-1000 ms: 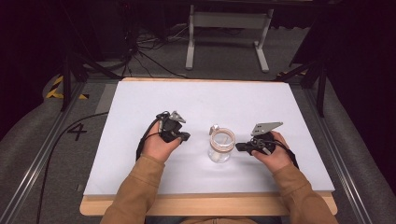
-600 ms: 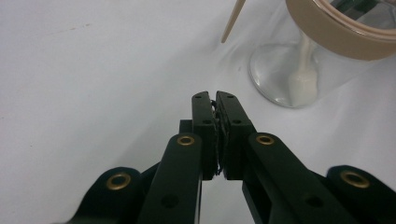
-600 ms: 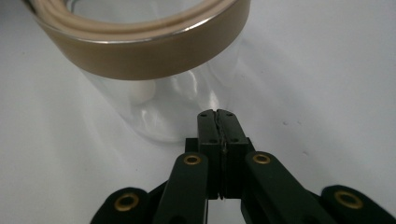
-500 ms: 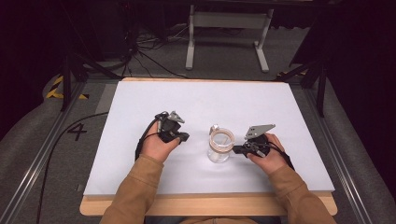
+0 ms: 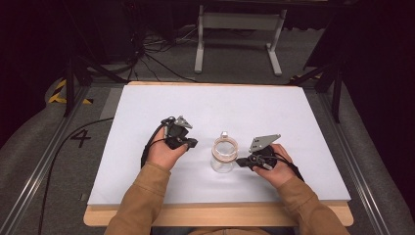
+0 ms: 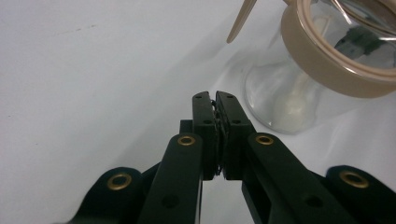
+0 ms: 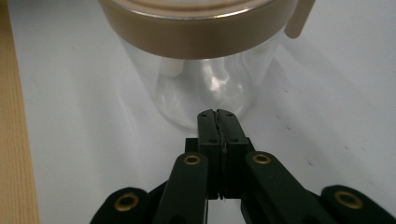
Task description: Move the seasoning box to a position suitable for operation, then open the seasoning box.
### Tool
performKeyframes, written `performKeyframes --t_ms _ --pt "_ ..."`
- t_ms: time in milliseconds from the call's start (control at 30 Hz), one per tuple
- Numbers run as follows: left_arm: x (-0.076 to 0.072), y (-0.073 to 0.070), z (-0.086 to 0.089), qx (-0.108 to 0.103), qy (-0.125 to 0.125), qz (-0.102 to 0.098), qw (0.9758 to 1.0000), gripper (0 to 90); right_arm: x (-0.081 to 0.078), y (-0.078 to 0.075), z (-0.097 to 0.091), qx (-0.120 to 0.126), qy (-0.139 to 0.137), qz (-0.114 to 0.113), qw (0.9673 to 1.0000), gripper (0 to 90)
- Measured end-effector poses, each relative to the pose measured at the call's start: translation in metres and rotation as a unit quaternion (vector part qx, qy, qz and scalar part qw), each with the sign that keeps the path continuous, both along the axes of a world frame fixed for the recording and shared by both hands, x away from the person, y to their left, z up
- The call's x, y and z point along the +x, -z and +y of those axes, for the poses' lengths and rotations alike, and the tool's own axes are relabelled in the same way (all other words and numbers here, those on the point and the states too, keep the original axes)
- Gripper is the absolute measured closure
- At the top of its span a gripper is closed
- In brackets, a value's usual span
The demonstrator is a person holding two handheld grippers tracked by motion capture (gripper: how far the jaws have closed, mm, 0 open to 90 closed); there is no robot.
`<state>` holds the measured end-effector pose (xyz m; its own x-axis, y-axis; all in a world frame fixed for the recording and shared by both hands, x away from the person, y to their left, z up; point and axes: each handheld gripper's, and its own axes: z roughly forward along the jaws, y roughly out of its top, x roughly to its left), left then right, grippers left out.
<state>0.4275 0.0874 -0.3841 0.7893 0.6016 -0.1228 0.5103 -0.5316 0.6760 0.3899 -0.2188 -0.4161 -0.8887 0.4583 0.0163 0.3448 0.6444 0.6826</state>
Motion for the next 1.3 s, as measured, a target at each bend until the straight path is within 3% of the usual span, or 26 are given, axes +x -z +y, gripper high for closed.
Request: performKeyframes --t_ms 167,333,467,600,833,967,1167,1300 --pt "0.0 -0.001 0.0 -0.002 0.002 -0.001 1.0 87.6 0.0 0.001 -0.001 0.008 -0.002 -0.001 1.0 90.0" --pt "0.002 -0.005 -0.001 -0.009 0.009 -0.005 0.9999 87.9 0.001 -0.004 -0.012 0.014 0.014 -0.008 0.9998 90.0" --pt "0.003 -0.013 -0.004 -0.04 0.017 -0.014 0.999 88.4 -0.001 -0.008 -0.023 0.026 0.031 -0.007 0.9992 90.0" --pt "0.006 -0.022 -0.009 -0.065 0.034 -0.035 0.9967 89.3 -0.007 -0.01 -0.034 0.033 0.046 -0.01 0.9983 90.0" --pt "0.012 -0.025 -0.022 -0.095 0.05 -0.043 0.9933 89.8 -0.018 -0.011 -0.039 0.036 0.054 -0.01 0.9979 90.0" --pt "0.017 -0.026 -0.034 -0.119 0.065 -0.048 0.9896 90.0 -0.028 -0.008 -0.042 0.033 0.057 -0.011 0.9978 90.0" --pt "0.024 -0.022 -0.049 -0.137 0.08 -0.049 0.9861 90.0 -0.038 -0.008 -0.046 0.038 0.063 -0.011 0.9972 90.0" --pt "0.027 -0.016 -0.056 -0.141 0.081 -0.049 0.9854 90.0 -0.04 -0.008 -0.049 0.039 0.068 -0.011 0.9968 90.0"
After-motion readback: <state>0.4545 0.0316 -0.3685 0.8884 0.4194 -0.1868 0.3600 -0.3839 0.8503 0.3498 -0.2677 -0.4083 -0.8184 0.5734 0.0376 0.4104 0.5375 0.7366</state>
